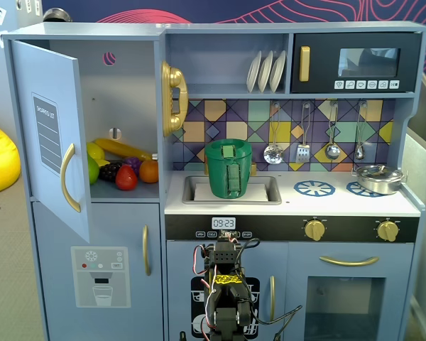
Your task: Close the left cabinet door
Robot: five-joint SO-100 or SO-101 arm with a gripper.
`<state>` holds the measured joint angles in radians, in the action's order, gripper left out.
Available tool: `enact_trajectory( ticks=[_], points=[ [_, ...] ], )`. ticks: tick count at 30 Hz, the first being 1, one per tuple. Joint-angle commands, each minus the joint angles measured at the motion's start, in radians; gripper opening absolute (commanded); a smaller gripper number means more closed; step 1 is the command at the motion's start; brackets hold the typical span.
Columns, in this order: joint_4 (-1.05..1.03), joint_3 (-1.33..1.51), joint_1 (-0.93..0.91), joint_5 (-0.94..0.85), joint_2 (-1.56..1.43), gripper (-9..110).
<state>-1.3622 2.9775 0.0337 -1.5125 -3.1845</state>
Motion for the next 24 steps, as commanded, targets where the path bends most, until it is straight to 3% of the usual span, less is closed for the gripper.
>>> enact_trajectory(
  ticks=[1, 13, 19, 24],
  points=[
    [-0.170, 0.020, -0.043, -0.003, 0.005, 0],
    [-0.170, 0.020, 0.044, -0.003, 0.008, 0],
    [-0.046, -0.025, 0.511, 0.097, 0.005, 0],
    [0.345, -0.146, 0.945, -0.043, 0.043, 0]
  ],
)
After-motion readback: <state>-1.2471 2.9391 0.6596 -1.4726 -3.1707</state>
